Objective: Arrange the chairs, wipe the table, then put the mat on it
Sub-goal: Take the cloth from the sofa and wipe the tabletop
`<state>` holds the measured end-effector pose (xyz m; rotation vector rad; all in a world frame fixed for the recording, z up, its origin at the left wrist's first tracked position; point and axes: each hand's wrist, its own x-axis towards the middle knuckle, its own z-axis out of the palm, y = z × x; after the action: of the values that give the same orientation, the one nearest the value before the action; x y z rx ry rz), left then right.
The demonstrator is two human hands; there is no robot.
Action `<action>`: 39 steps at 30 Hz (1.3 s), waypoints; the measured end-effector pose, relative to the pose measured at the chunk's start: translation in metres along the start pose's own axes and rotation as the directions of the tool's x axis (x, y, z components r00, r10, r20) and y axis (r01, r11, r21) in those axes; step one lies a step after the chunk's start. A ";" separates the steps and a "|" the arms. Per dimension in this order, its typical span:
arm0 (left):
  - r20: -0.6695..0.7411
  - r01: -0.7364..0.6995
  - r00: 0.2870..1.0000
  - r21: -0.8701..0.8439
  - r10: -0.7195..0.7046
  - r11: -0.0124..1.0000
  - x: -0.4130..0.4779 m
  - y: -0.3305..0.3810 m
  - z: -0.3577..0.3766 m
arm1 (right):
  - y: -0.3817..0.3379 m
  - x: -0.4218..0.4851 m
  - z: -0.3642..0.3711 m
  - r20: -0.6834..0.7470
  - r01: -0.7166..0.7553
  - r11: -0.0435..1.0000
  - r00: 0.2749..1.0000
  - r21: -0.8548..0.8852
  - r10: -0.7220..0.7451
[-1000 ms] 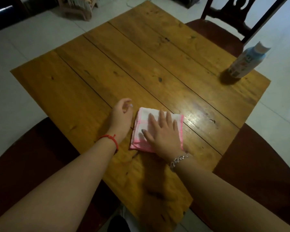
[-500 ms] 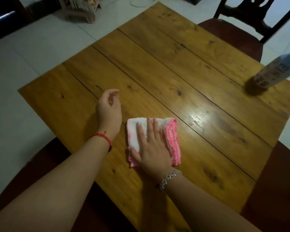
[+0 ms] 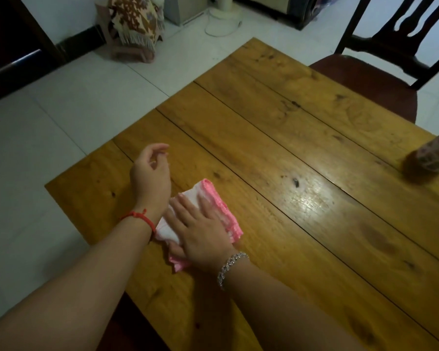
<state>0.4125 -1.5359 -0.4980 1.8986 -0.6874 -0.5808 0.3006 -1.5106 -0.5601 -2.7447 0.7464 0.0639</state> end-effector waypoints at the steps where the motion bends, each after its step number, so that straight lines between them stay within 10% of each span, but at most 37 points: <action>1: -0.006 0.001 1.000 0.007 -0.001 1.000 0.002 0.002 0.002 | 0.009 0.003 -0.003 -0.013 -0.031 0.999 0.999 -0.022 0.030; 22: 0.049 0.013 0.999 -0.087 -0.008 0.996 0.016 0.056 0.150 | 0.297 -0.058 -0.062 -0.167 -0.766 0.633 0.613 0.114 0.772; 39: 0.117 -0.017 0.993 -0.064 0.024 0.998 0.047 0.039 0.147 | 0.364 0.061 -0.091 -0.177 -0.744 0.653 0.630 0.144 0.756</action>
<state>0.3419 -1.6764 -0.5242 1.8075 -0.7551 -0.6984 0.1675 -1.8656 -0.5788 -2.1926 1.8900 -0.0929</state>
